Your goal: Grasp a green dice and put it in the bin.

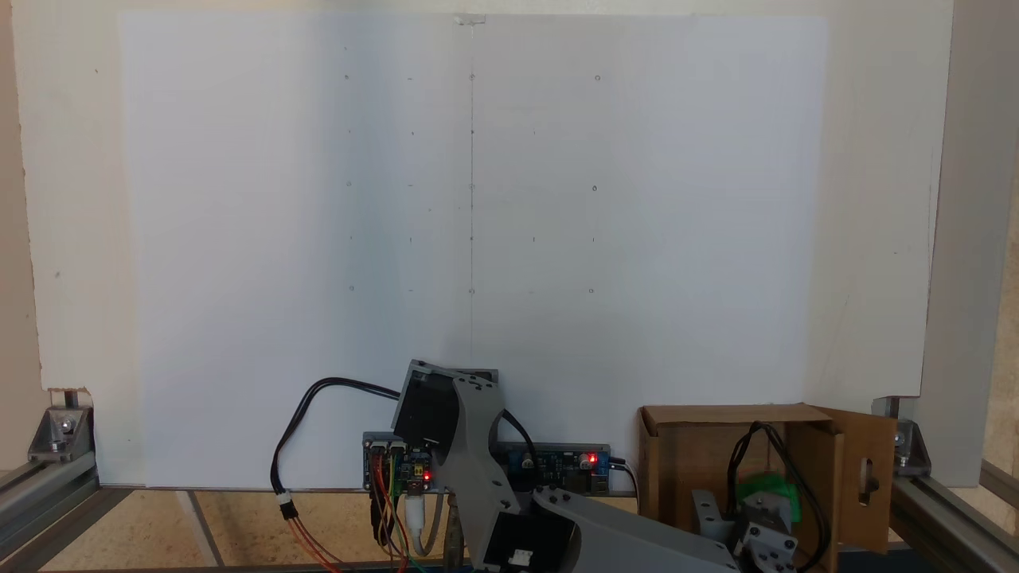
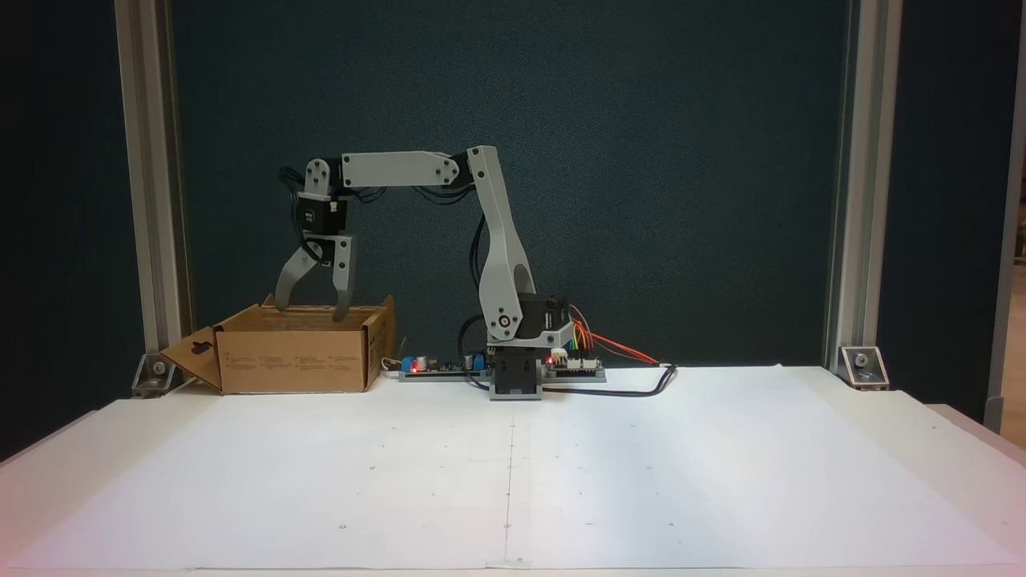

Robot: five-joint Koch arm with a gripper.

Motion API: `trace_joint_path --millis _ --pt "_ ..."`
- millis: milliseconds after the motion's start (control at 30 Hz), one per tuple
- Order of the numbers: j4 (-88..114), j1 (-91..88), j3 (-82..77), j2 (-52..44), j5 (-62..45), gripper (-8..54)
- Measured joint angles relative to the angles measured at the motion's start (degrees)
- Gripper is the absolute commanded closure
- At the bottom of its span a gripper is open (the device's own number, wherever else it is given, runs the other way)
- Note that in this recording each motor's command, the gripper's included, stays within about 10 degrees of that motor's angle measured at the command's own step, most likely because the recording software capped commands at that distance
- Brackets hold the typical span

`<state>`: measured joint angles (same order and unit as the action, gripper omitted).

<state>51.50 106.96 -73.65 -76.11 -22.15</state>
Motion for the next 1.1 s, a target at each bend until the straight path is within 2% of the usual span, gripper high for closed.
trace_joint_path --millis 100,167,367,533,967,1100 --pt "0.0 -0.79 -0.09 -0.18 0.09 8.3" --pt "0.18 -3.08 -0.09 -2.11 1.85 5.0" --pt "0.35 -18.72 0.0 -16.35 16.35 0.9" --pt "-1.32 -39.2 3.34 -21.18 25.66 0.8" --pt "-5.45 -92.99 3.08 -25.66 26.28 1.3" --pt "-10.81 -108.98 -8.0 -27.86 26.28 1.4"
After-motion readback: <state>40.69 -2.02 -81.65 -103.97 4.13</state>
